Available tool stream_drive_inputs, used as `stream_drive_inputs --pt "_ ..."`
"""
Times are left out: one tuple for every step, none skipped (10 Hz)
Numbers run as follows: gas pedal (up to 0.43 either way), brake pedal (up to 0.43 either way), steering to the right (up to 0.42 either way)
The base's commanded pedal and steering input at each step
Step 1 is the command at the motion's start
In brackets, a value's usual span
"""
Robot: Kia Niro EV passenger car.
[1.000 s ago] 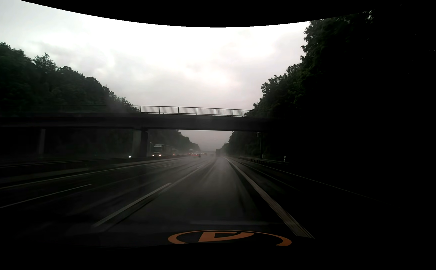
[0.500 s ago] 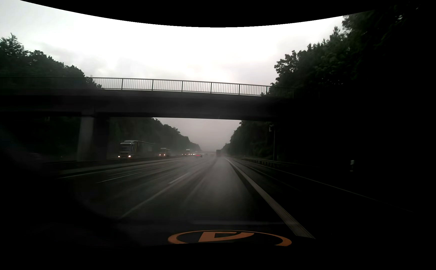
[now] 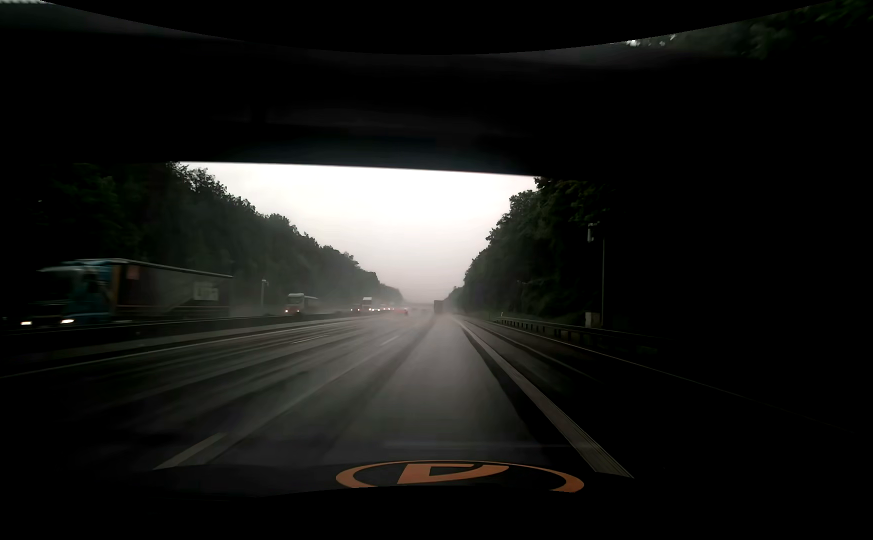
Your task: Follow the waypoints while adhering to traffic rules and regulations
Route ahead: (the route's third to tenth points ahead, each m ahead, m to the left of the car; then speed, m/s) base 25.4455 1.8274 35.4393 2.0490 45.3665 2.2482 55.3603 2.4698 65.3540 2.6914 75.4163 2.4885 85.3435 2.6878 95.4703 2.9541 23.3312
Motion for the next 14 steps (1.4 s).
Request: stream_drive_inputs --pt "0.087 0.0 0.0" --pt "0.087 0.0 0.0" --pt "0.087 0.0 0.0" --pt "0.098 0.0 0.0" --pt "0.11 0.0 0.0" --pt "0.11 0.0 0.0" --pt "0.11 0.0 -0.001" --pt "0.11 0.0 -0.001" --pt "0.11 0.0 -0.001" --pt "0.11 0.0 -0.001" --pt "0.11 0.0 -0.001" --pt "0.11 0.0 -0.001" --pt "0.11 0.0 -0.002" --pt "0.11 0.0 -0.002"
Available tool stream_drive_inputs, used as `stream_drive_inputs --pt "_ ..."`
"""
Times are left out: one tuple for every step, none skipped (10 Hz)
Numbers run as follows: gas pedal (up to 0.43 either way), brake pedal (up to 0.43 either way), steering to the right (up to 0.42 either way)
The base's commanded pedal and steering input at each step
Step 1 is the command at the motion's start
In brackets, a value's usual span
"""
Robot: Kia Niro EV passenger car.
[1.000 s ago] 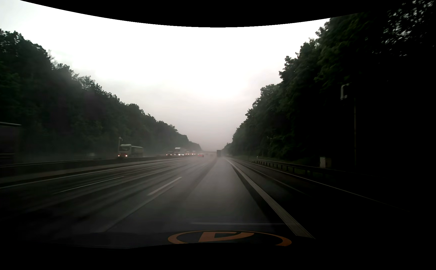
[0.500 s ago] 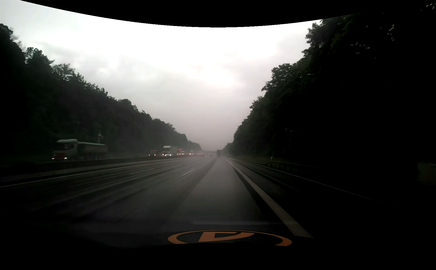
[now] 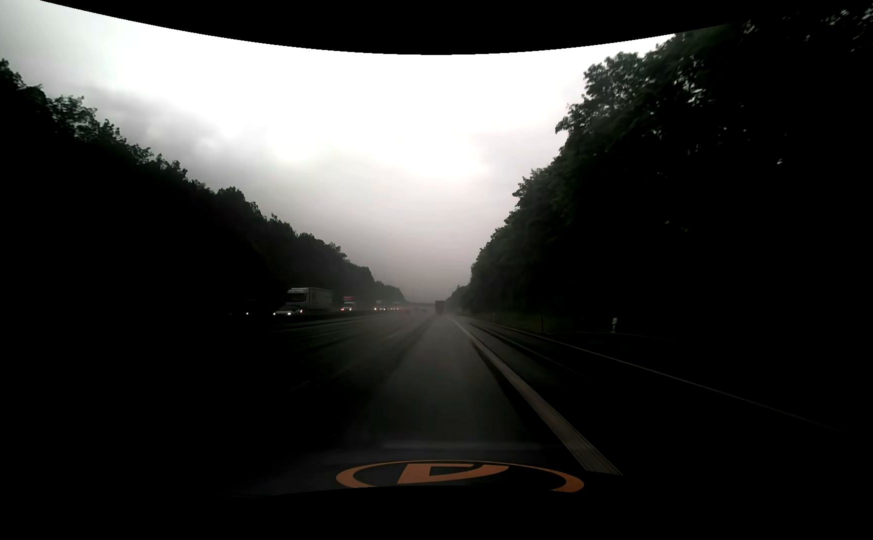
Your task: Follow the waypoints while adhering to traffic rules and regulations
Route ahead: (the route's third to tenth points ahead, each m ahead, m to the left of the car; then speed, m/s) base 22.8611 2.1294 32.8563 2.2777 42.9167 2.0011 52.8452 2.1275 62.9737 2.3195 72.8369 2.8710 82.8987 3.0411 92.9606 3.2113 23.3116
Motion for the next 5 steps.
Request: stream_drive_inputs --pt "0.11 0.0 -0.003" --pt "0.11 0.0 -0.003" --pt "0.11 0.0 -0.003" --pt "0.11 0.0 -0.003" --pt "0.11 0.0 -0.003"
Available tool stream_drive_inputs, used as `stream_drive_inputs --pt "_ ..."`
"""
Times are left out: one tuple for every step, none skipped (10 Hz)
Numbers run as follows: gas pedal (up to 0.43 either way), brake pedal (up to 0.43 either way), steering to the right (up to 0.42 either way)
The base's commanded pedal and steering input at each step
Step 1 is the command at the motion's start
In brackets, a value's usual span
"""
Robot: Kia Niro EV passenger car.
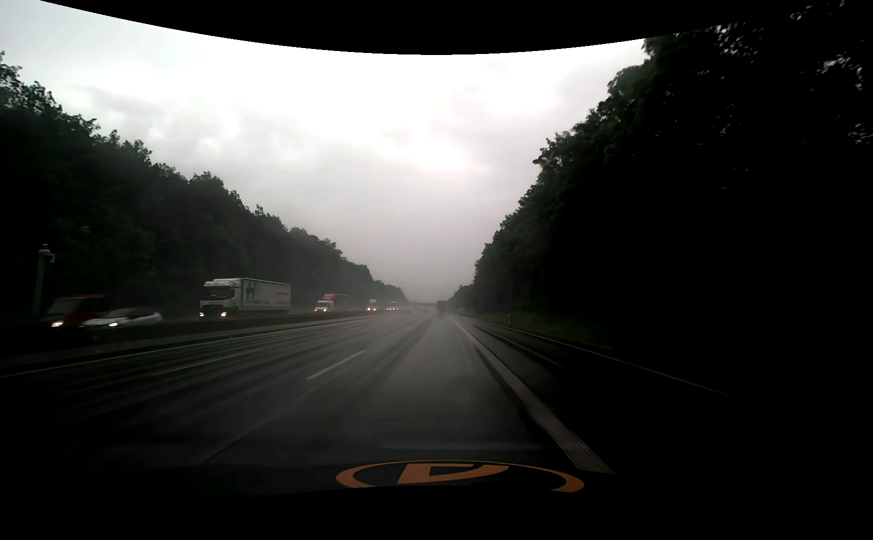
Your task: Follow the waypoints while adhering to traffic rules and regulations
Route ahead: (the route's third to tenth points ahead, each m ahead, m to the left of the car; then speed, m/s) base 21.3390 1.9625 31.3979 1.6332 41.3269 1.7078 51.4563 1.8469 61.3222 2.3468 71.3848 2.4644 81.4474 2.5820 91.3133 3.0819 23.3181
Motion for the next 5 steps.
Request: stream_drive_inputs --pt "0.11 0.0 -0.003" --pt "0.11 0.0 -0.003" --pt "0.11 0.0 -0.002" --pt "0.11 0.0 -0.003" --pt "0.11 0.0 -0.003"
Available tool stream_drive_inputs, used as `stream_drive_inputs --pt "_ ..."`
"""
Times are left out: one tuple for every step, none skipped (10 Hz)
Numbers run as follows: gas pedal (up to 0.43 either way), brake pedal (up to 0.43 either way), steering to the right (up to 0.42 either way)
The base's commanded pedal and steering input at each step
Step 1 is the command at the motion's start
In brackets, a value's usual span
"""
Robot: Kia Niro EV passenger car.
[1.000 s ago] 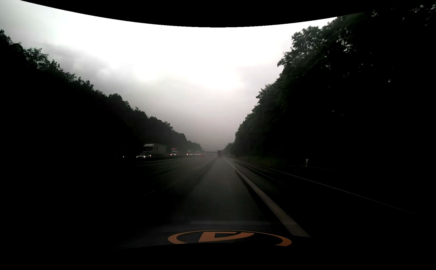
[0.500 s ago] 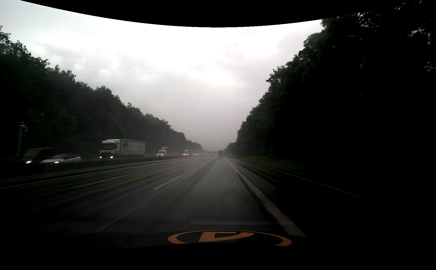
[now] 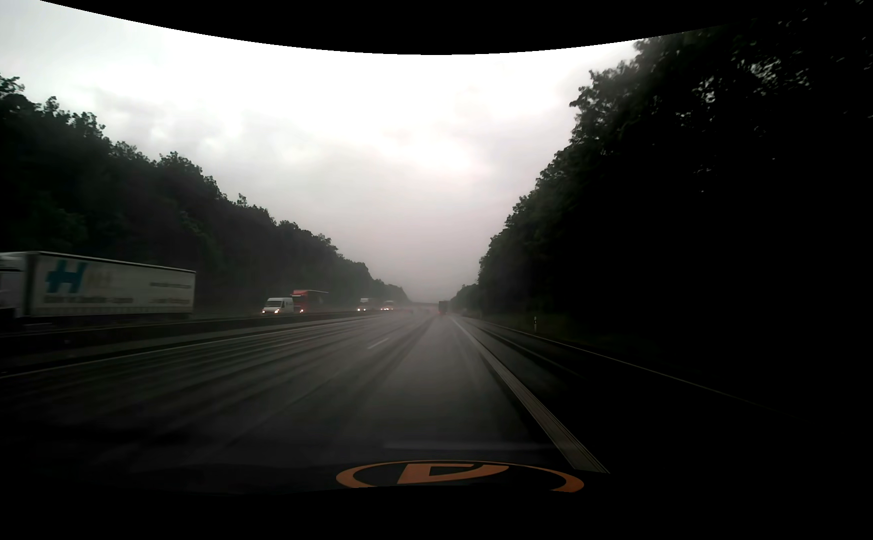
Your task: Follow the waypoints while adhering to traffic rules and regulations
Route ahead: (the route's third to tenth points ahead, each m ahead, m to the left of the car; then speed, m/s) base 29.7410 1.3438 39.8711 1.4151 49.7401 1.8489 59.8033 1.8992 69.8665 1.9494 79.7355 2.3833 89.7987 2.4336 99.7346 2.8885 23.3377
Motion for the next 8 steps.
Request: stream_drive_inputs --pt "0.118 0.0 -0.003" --pt "0.118 0.0 -0.003" --pt "0.118 0.0 -0.003" --pt "0.13 0.0 -0.003" --pt "0.13 0.0 -0.003" --pt "0.13 0.0 -0.003" --pt "0.13 0.0 -0.004" --pt "0.13 0.0 -0.004"
